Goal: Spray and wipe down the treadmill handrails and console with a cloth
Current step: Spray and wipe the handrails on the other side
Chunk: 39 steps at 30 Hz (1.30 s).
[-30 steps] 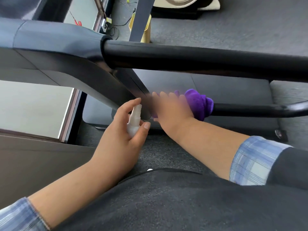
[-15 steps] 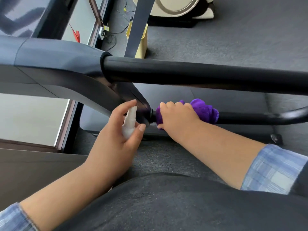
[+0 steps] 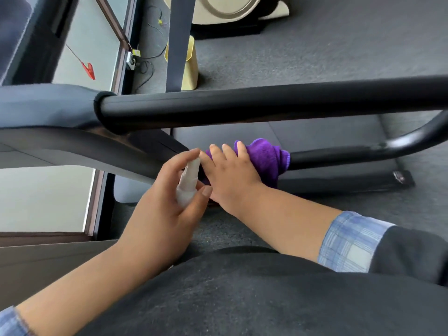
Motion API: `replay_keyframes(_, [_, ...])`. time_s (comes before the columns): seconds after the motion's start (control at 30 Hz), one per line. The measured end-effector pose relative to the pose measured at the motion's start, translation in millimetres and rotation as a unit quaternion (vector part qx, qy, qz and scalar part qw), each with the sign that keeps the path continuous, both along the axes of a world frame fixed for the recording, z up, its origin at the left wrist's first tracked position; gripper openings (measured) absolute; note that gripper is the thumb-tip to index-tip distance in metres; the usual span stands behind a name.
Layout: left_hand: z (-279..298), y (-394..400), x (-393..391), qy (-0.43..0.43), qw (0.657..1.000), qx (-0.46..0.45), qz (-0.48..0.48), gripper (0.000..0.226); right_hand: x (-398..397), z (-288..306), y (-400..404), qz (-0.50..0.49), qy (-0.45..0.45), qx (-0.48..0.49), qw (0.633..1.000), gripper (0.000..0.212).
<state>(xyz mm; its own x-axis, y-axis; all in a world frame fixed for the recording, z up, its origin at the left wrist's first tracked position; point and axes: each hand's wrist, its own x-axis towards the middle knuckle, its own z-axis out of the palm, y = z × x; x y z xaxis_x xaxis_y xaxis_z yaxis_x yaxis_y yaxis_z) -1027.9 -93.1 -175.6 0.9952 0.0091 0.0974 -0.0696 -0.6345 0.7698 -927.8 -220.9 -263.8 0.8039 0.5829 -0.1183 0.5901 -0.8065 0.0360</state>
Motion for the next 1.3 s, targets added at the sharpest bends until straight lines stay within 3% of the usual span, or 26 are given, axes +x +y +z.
replay_keyframes(0.47, [5, -53, -4, 0.019, 0.999, 0.043, 0.013, 0.052, 23, 14, -69, -0.021, 0.006, 0.043, 0.999, 0.070])
replay_keyframes(0.8, [15, -123, -5, 0.020, 0.999, 0.009, 0.035, 0.051, 35, 29, -182, -0.051, -0.011, 0.046, 0.998, 0.065])
replay_keyframes(1.13, [29, -202, -5, 0.010, 1.000, 0.003, 0.027, 0.051, 48, 43, -260, -0.066, 0.001, 0.053, 0.996, 0.068])
replay_keyframes(1.3, [28, -224, -10, -0.001, 0.999, 0.006, 0.042, 0.050, 46, 39, -263, -0.027, -0.023, -0.003, 0.999, 0.088])
